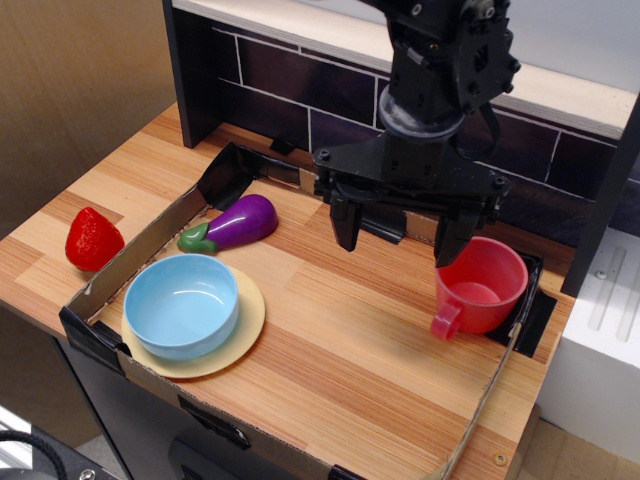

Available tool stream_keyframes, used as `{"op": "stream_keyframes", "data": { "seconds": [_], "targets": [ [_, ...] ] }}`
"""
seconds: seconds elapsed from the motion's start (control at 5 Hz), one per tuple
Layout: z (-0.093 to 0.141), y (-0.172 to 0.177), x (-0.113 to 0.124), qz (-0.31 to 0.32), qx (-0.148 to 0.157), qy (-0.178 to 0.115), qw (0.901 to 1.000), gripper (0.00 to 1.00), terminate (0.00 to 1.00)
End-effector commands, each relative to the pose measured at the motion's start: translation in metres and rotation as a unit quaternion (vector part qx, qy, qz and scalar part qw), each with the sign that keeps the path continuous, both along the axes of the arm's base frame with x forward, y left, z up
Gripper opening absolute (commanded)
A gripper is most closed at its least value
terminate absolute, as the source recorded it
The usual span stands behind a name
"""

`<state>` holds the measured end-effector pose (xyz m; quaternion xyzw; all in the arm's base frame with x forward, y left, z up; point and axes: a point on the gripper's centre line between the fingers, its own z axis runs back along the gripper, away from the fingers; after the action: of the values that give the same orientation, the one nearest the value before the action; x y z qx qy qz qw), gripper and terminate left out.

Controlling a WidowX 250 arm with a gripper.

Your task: Take bowl off plate

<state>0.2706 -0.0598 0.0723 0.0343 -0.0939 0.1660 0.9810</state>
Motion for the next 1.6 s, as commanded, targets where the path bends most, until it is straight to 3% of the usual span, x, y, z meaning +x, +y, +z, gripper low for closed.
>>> {"op": "stream_keyframes", "data": {
  "seconds": [0.0, 0.2, 0.6, 1.0, 1.4],
  "targets": [
    [0.0, 0.0, 0.0, 0.0, 0.0, 0.0, 1.0, 1.0, 0.0],
    [0.003, 0.019, -0.021, 0.023, -0.007, -0.01, 0.9997, 1.0, 0.0],
    [0.002, 0.059, -0.037, 0.029, -0.002, -0.033, 0.999, 1.0, 0.0],
    [-0.029, 0.083, -0.046, 0.019, 0.035, -0.018, 0.9991, 1.0, 0.0],
    [-0.049, 0.089, -0.046, 0.023, 0.043, 0.008, 0.9988, 1.0, 0.0]
  ]
}}
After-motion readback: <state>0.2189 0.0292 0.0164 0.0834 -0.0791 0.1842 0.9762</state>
